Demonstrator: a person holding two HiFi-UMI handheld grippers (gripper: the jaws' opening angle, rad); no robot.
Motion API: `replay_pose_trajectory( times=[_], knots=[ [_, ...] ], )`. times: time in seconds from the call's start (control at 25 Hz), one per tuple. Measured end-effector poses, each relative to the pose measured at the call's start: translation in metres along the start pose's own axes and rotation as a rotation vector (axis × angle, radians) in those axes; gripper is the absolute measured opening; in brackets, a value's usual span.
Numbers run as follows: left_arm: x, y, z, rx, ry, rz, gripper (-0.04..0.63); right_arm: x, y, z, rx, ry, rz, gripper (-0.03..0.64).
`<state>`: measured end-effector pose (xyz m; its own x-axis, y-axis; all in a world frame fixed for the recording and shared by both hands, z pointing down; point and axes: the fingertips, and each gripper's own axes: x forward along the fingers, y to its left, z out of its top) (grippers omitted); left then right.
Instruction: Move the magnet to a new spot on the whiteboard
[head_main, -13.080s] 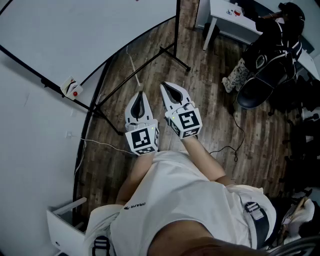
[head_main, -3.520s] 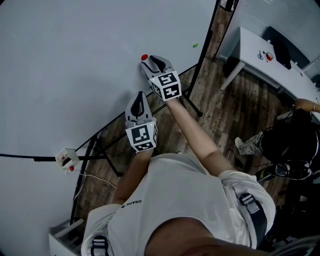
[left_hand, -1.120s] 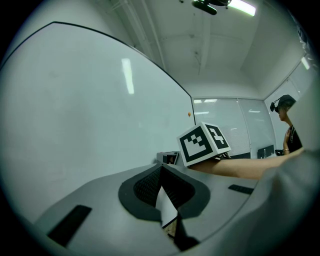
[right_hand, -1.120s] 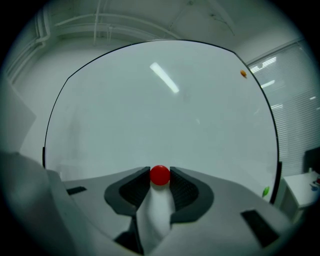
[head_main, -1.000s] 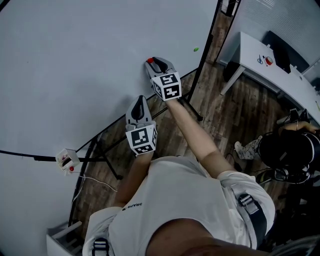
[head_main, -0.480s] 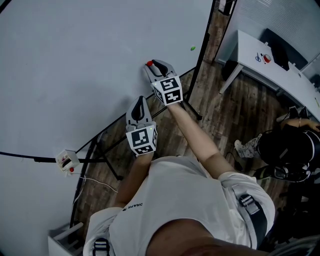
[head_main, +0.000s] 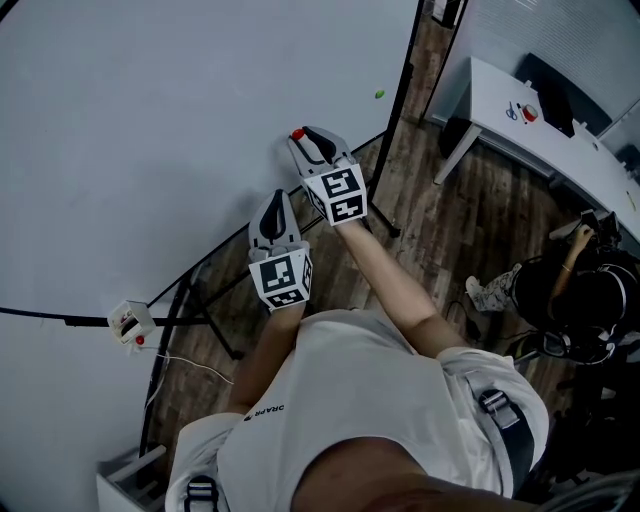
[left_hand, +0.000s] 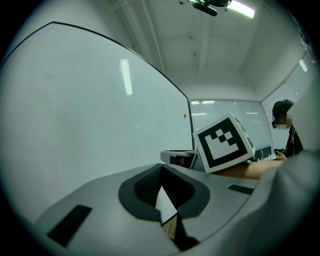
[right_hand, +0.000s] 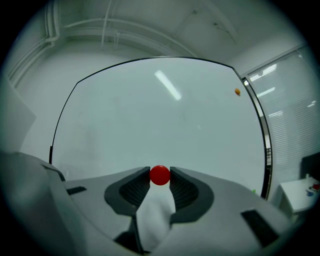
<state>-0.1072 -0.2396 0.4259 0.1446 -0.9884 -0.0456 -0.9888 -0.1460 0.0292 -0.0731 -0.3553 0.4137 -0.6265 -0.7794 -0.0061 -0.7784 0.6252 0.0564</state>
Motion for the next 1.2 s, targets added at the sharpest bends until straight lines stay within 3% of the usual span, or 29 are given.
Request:
replay_pose_trajectory(
  times=[1.2],
  knots=[
    [0.007,-0.001,-0.004,0.007,0.005,-0.007,0.002,-0.053,0.011,-0.005,0.045,-0.025,-0.020,0.129]
  ],
)
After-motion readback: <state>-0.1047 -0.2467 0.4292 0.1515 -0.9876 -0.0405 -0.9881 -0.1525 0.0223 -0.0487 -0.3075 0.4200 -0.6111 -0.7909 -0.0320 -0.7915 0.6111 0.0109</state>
